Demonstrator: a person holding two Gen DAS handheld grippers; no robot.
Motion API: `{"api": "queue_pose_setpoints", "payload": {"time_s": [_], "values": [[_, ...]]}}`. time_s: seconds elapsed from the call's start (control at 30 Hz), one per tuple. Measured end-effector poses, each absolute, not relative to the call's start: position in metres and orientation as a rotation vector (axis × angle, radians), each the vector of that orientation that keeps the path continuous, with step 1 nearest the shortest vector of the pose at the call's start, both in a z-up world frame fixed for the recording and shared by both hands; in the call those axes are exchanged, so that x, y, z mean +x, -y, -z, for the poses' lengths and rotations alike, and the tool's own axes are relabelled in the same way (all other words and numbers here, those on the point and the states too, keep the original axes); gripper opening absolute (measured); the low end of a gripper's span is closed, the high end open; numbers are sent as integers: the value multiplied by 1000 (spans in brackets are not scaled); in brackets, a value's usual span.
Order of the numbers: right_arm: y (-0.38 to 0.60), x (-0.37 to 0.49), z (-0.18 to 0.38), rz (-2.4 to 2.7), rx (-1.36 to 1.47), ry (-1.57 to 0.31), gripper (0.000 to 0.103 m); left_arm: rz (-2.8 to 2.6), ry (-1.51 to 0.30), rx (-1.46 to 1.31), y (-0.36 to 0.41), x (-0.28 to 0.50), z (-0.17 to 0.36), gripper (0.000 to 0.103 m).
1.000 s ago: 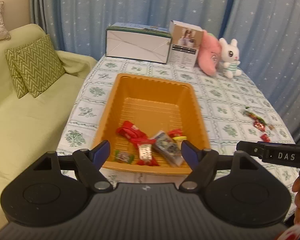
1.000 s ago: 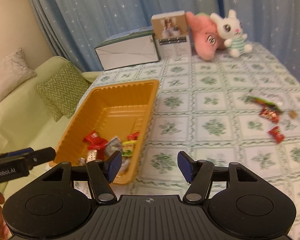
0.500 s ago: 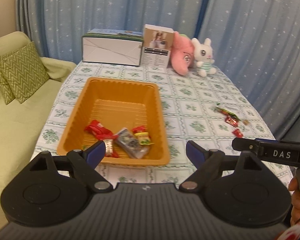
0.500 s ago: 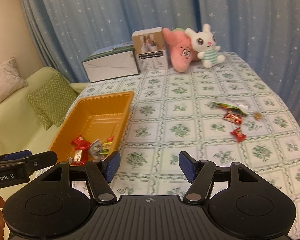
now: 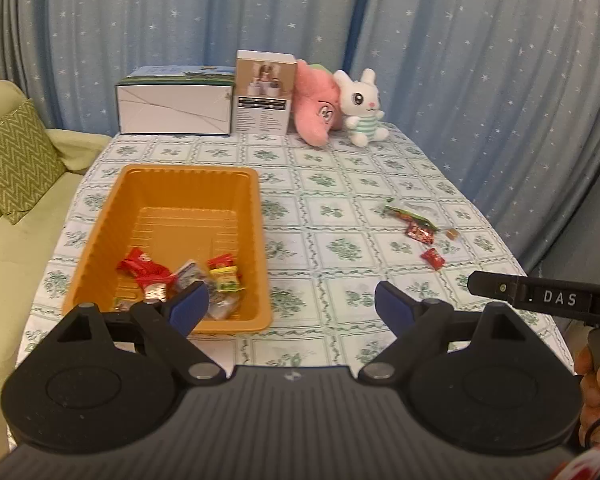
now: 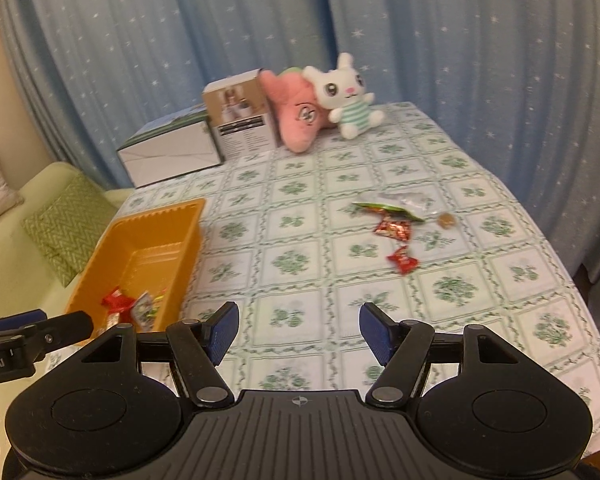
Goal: Organize snacks
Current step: 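Move both open tools back toward the remaining candies on the cloth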
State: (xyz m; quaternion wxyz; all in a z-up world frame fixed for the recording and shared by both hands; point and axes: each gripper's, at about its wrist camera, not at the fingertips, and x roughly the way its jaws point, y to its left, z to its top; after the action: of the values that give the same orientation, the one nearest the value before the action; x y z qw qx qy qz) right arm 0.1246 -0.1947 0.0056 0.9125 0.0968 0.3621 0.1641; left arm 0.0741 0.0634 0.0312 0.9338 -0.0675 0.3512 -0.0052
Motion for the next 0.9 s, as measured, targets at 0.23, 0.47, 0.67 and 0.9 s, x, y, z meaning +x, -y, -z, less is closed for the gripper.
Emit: {"api": "queue_pose_setpoints", "payload": {"time_s": [0.23, 0.47, 0.67, 0.9], "values": [[221, 128, -7, -282, 229, -732, 67, 63, -725, -133, -44, 82, -28, 89], [245, 136, -5, -230, 235, -736, 67, 105, -740, -130, -21, 96, -23, 90], [266, 149, 0, -193, 251, -735, 67, 137, -754, -127, 1, 116, -16, 90], [289, 169, 11, -157, 266, -740, 67, 165, -765, -132, 28, 146, -4, 90]]}}
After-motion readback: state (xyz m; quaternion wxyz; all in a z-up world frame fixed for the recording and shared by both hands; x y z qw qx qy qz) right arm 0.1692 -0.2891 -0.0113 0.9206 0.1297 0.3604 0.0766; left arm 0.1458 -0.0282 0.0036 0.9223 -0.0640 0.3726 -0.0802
